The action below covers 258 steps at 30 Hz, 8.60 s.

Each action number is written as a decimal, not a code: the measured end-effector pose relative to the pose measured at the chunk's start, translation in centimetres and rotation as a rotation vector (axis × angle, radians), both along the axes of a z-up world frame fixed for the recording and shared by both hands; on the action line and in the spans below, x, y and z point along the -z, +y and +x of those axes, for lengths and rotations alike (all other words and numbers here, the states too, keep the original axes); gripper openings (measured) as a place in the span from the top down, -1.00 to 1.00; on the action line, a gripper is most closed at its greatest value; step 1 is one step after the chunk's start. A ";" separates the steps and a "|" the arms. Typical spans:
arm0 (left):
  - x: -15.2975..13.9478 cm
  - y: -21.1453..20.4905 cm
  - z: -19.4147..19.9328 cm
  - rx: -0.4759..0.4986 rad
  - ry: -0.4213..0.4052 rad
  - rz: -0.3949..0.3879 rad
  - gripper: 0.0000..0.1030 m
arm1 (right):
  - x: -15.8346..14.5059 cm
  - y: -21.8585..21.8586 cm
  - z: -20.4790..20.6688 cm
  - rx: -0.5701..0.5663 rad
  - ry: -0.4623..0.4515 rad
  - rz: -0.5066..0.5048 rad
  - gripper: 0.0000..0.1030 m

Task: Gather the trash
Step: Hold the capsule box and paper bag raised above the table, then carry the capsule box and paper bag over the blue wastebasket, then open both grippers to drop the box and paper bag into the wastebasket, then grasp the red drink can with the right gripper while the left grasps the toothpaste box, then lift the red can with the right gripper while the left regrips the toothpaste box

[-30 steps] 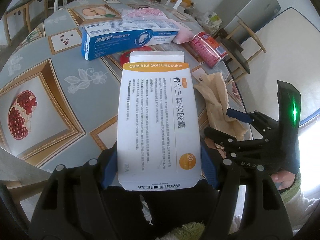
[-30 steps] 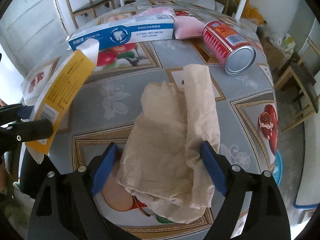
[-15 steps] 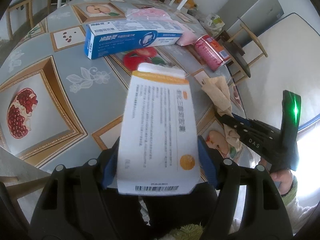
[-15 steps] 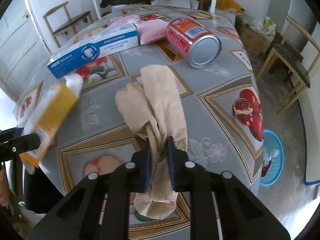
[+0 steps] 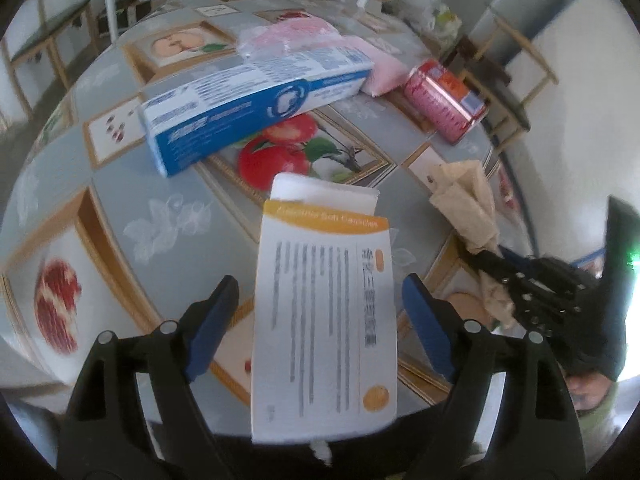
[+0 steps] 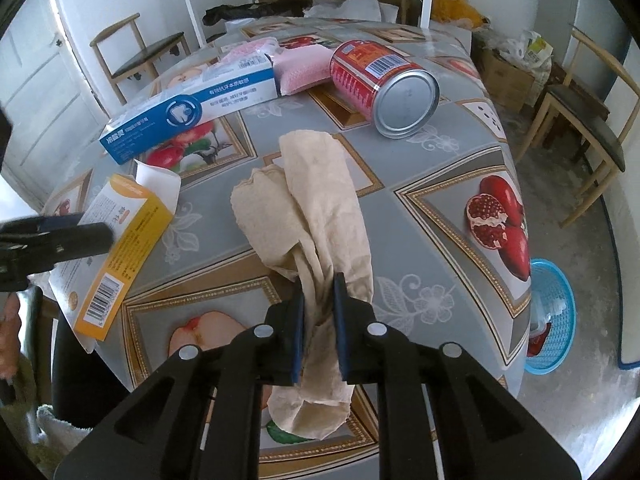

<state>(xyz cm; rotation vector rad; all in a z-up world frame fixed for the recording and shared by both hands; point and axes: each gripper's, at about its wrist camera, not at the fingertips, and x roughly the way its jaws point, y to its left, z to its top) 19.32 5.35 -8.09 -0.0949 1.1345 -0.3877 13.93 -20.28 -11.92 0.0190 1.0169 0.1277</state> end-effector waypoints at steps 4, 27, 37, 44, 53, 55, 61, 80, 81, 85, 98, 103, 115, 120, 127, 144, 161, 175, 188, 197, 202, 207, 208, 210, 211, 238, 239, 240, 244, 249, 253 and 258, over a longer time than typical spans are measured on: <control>0.4 -1.1 1.4 0.046 0.021 0.083 -0.49 | 0.1 0.0 -0.1 -0.001 -0.011 0.003 0.73; -6.2 -0.1 -4.0 -0.060 -0.288 -0.067 -0.32 | -1.4 -0.9 0.3 0.053 -0.006 0.081 0.86; -9.1 1.7 -6.2 -0.122 -0.402 -0.143 -0.32 | -4.9 -1.2 -0.4 0.088 -0.065 0.119 0.86; -9.3 2.8 -6.7 -0.131 -0.411 -0.175 -0.32 | -6.3 -0.8 -0.9 0.103 -0.084 0.135 0.86; -9.6 4.0 -7.1 -0.152 -0.425 -0.214 -0.32 | -7.5 0.0 -0.8 0.105 -0.093 0.154 0.86; -9.6 4.1 -7.1 -0.152 -0.425 -0.218 -0.32 | -7.7 0.3 -0.7 0.103 -0.095 0.154 0.86; -9.6 4.3 -7.1 -0.156 -0.422 -0.226 -0.32 | -7.9 0.8 -0.3 0.096 -0.094 0.159 0.86; -10.3 -0.6 -5.5 -0.091 -0.404 -0.213 -0.32 | -8.4 -5.6 -1.7 0.188 -0.169 0.258 0.86; -10.5 -1.3 -5.3 -0.074 -0.402 -0.215 -0.32 | -8.6 -7.1 -2.4 0.221 -0.185 0.261 0.86; -11.9 -5.7 -4.8 0.036 -0.430 -0.178 -0.32 | -9.8 -13.1 -5.8 0.367 -0.253 0.252 0.86; -11.2 -27.8 1.6 0.461 -0.174 -0.176 -0.32 | -3.1 -30.1 -16.2 0.789 -0.237 0.368 0.86; -6.5 -37.4 4.0 0.531 0.007 -0.090 -0.32 | 3.2 -34.7 -15.4 0.845 -0.158 0.555 0.86; 5.5 -55.8 8.1 0.564 0.121 0.031 -0.37 | 12.5 -40.0 -15.6 0.960 -0.087 0.654 0.86; 10.3 -58.6 10.0 0.502 0.219 0.021 -0.63 | 16.2 -43.1 -13.5 0.990 -0.031 0.656 0.86; 6.7 -55.4 9.5 0.518 0.160 0.002 -0.63 | 20.2 -45.2 -10.0 0.977 0.052 0.668 0.86; -7.4 -30.0 1.4 0.521 -0.140 -0.051 -0.63 | 25.4 -49.4 -5.0 1.048 0.162 0.522 0.01; -6.9 -6.6 -5.1 0.143 -0.274 -0.142 -0.63 | 2.2 -35.9 -5.3 0.632 -0.131 0.356 -0.22; -3.9 3.0 -8.6 -0.012 -0.297 -0.207 -0.63 | -9.3 -8.4 10.9 -0.049 -0.166 0.070 -0.51; -4.7 6.5 3.6 0.001 -0.279 -0.069 -0.63 | -5.2 -3.0 19.2 -0.092 0.030 0.013 -0.35; -1.2 2.7 11.6 0.187 -0.125 0.162 -0.25 | -4.4 -2.4 18.6 -0.088 0.041 -0.013 -0.17; -0.8 2.6 11.1 0.182 -0.090 0.166 0.09 | -4.5 -1.5 18.0 -0.097 0.043 -0.029 -0.16; -0.8 3.5 9.1 0.122 -0.016 0.115 0.29 | -4.5 -0.6 15.9 -0.112 0.051 -0.025 -0.15; -0.8 3.7 8.5 0.113 0.004 0.092 0.30 | -4.5 -0.4 15.2 -0.116 0.057 -0.020 -0.15; -0.7 4.5 7.1 0.090 0.056 0.018 0.30 | -4.5 -0.2 14.0 -0.124 0.067 -0.008 -0.15; -0.6 4.8 6.1 0.076 0.079 -0.010 0.30 | -4.5 0.0 13.0 -0.128 0.074 0.001 -0.15; -1.5 3.4 2.2 -0.003 0.187 -0.229 -0.21 | -3.7 0.3 3.2 -0.124 0.146 0.138 -0.27; -1.5 2.8 3.0 0.011 0.187 -0.212 -0.21 | -3.7 0.4 3.2 -0.127 0.148 0.134 -0.29; -1.5 2.5 3.6 0.020 0.189 -0.194 -0.21 | -3.6 0.5 3.3 -0.129 0.150 0.131 -0.31; -1.0 0.1 5.7 0.074 0.194 -0.098 -0.21 | -3.3 0.9 3.6 -0.144 0.157 0.124 -0.36; 0.5 -1.1 7.9 0.080 0.222 0.025 -0.20 | -3.1 1.2 4.0 -0.152 0.164 0.113 -0.38; 0.5 -1.5 8.5 0.100 0.230 0.062 -0.18 | -2.9 1.3 4.4 -0.153 0.168 0.124 -0.38; 0.7 -1.7 9.0 0.096 0.243 0.068 -0.07 | -2.4 1.7 4.7 -0.157 0.179 0.138 -0.38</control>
